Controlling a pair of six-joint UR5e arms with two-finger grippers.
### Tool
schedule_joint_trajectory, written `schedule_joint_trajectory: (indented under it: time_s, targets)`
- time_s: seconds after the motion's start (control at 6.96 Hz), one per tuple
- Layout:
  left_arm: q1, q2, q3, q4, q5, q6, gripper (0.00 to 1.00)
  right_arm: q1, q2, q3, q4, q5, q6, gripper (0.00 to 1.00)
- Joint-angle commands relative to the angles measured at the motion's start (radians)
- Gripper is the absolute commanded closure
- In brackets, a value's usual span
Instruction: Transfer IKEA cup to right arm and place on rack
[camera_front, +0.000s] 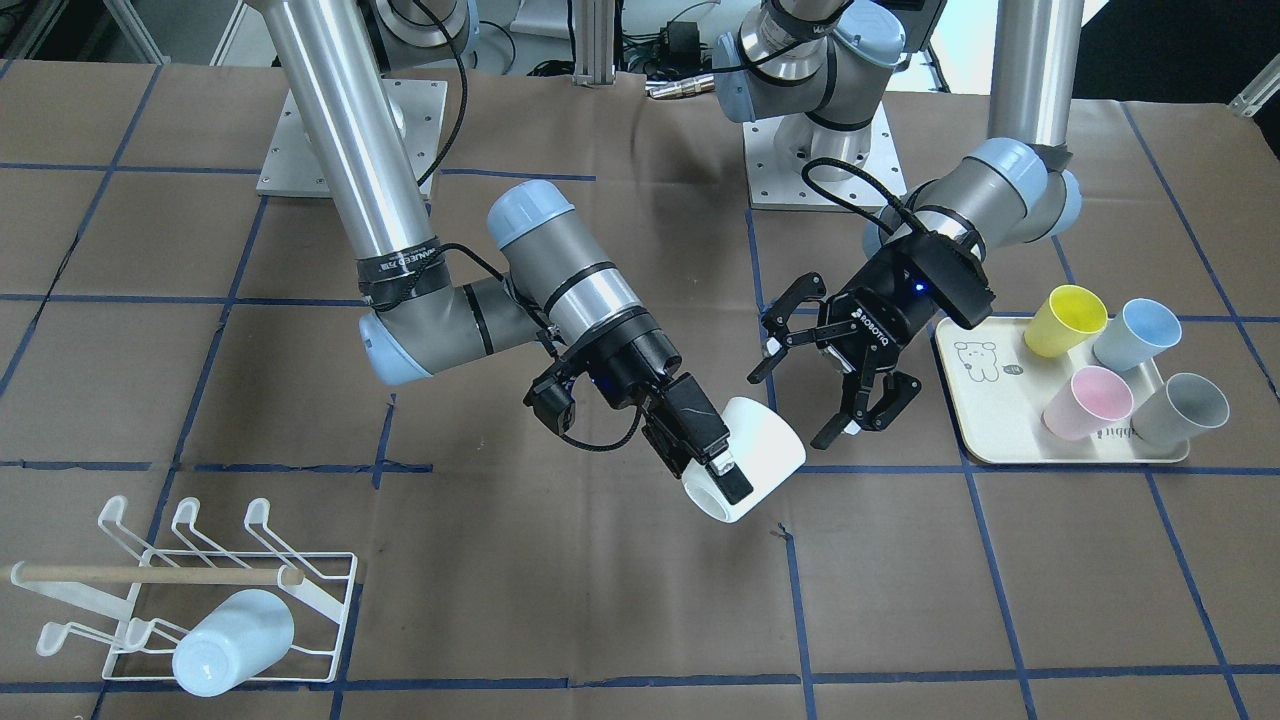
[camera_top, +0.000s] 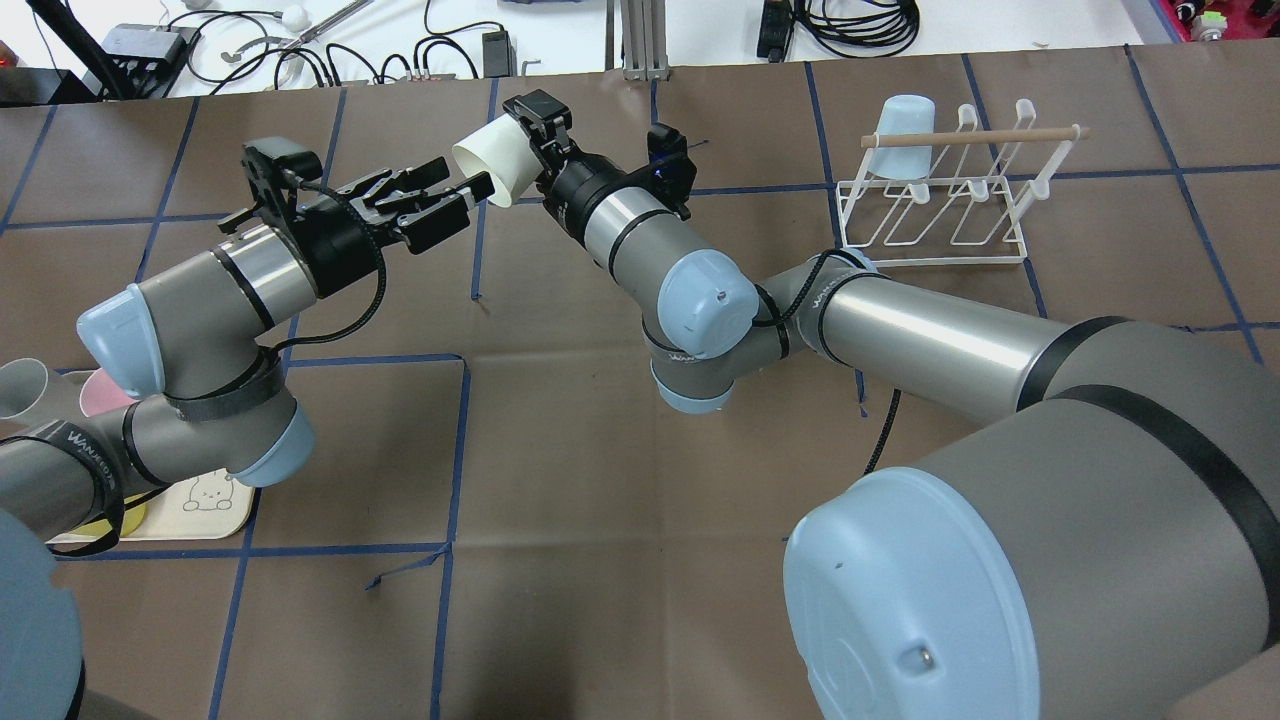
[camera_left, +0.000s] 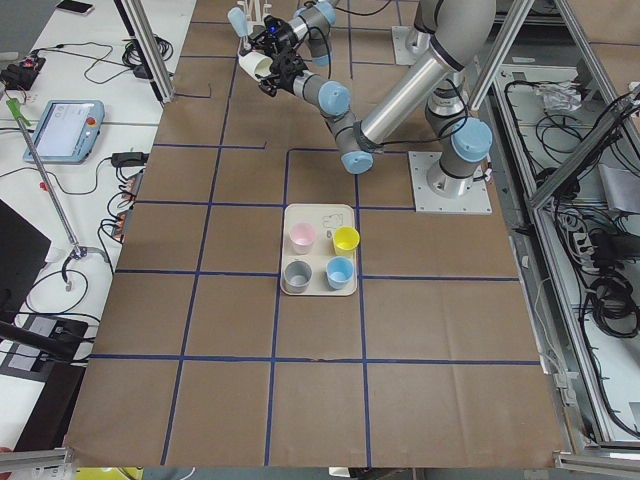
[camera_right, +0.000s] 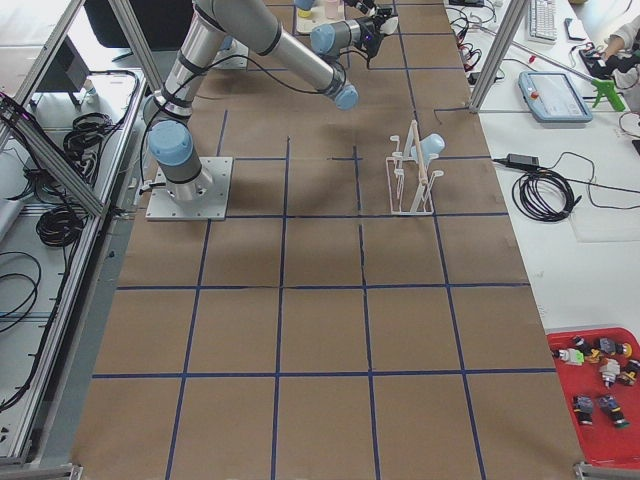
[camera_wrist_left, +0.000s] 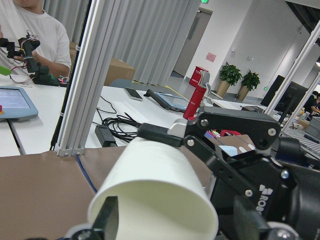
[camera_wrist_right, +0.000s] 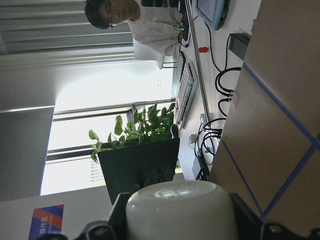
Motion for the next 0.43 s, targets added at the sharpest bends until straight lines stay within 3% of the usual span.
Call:
schedule_joint_trajectory:
  time_s: [0.0,0.14,0.29]
  targets:
    - [0.092,0.072,-0.074,-0.026,0.001,0.001,0.12,-0.058,-0.006,0.017,-0.007,0.073,-0.004,0.6]
    - [0.13,0.077,-0.079,-0.049,0.004,0.001,0.12,-0.084,-0.017,0.025,-0.007,0.076,-0.009,0.68]
    - [0.14,0.085,-0.076,-0.1,0.097,0.002,0.12,-0.12,-0.034,0.037,-0.007,0.073,-0.075,0.75]
